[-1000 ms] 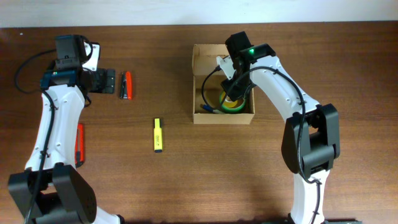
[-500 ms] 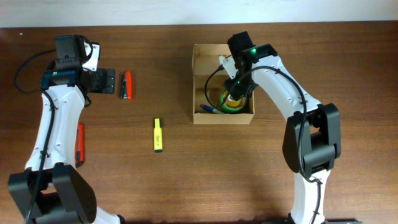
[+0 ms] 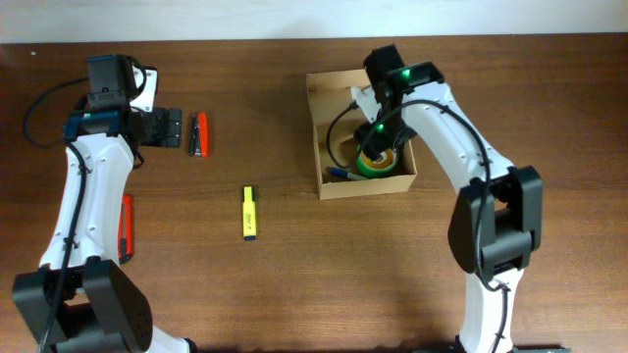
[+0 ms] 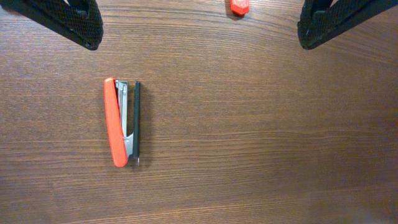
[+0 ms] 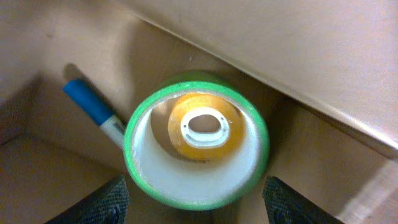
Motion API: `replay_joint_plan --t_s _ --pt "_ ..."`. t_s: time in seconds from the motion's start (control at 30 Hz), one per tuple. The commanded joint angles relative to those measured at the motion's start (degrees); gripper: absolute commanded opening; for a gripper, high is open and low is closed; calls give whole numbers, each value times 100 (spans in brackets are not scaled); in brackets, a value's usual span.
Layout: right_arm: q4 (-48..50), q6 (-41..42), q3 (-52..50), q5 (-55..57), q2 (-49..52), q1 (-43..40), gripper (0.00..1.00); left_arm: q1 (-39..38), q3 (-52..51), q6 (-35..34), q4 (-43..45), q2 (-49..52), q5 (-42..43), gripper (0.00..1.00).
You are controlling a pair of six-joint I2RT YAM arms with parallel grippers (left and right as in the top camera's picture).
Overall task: Pack container
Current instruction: 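Release the yellow tape onto the green tape and lift the right gripper, then retract the right arm and lower the left gripper onto the stapler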
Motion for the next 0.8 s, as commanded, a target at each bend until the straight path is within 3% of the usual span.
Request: replay_joint_plan --t_s 0.0,0.2,0.47,0.67,0.77 --pt "-181 0 538 240 -616 0 71 20 101 70 26 -22 -17 100" --pt "-463 260 863 575 -1379 -33 72 20 101 70 22 -214 -15 100" --pt "-852 629 861 649 -2645 -833 72 20 101 68 -70 -826 990 100" --pt "-1622 1349 861 682 -3316 -2017 82 20 101 68 -103 -1360 1325 100" --pt "-2022 1528 857 516 -3438 -2754 95 20 101 70 -249 -1530 1320 93"
